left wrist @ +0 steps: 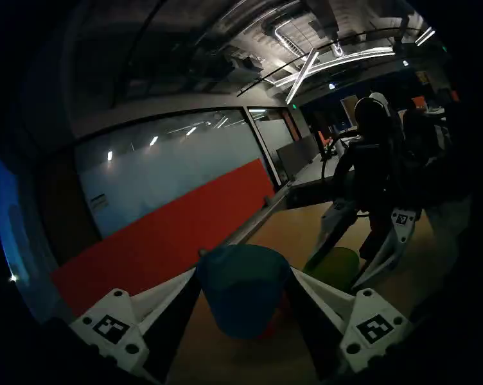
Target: Pour water
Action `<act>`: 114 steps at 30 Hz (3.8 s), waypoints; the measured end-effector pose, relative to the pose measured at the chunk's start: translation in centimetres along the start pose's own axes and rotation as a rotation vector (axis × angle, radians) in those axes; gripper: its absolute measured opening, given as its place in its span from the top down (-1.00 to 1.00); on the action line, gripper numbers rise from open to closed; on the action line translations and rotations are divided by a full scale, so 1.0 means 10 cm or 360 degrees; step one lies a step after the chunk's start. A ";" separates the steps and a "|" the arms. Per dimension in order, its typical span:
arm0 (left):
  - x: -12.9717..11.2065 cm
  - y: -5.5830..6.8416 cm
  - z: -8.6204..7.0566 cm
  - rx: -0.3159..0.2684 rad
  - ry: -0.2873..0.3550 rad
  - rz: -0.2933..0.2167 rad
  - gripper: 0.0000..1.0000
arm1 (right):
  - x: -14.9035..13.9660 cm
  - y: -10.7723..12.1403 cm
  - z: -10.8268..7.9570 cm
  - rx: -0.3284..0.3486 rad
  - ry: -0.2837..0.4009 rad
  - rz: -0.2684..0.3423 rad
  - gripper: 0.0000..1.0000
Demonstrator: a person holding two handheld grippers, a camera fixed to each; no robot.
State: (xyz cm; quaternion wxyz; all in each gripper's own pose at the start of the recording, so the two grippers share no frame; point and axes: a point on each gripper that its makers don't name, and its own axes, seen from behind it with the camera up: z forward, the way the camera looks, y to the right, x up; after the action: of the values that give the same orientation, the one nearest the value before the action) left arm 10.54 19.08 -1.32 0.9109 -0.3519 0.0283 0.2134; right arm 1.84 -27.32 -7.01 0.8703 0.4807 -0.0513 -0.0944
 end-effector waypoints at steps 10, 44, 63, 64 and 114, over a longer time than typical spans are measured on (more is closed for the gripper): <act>0.07 -0.02 0.02 0.0019 0.0002 0.0090 -0.73 | -0.01 -0.06 0.05 0.0026 0.0005 0.0003 -0.99; 0.36 -0.08 -0.04 0.0078 -0.0018 0.0467 -0.74 | 0.01 -0.16 0.17 0.0062 0.0023 -0.0007 -0.99; 0.49 -0.13 -0.01 0.0117 -0.0028 0.0663 -0.74 | 0.01 -0.16 0.18 0.0060 0.0023 0.0002 -0.99; 0.49 -0.13 -0.01 0.0117 -0.0027 0.0672 -0.74 | 0.02 -0.16 0.18 0.0059 0.0024 0.0003 -0.99; 0.70 -0.02 0.13 0.0143 -0.0013 0.1101 -0.74 | 0.09 -0.08 0.18 0.0030 0.0046 0.0002 -0.99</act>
State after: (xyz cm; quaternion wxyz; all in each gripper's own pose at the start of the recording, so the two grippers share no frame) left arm 16.85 22.43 -1.64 0.7993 -0.2803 0.1517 0.5094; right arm 2.29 -29.46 -6.74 0.8664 0.4903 -0.0398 -0.0864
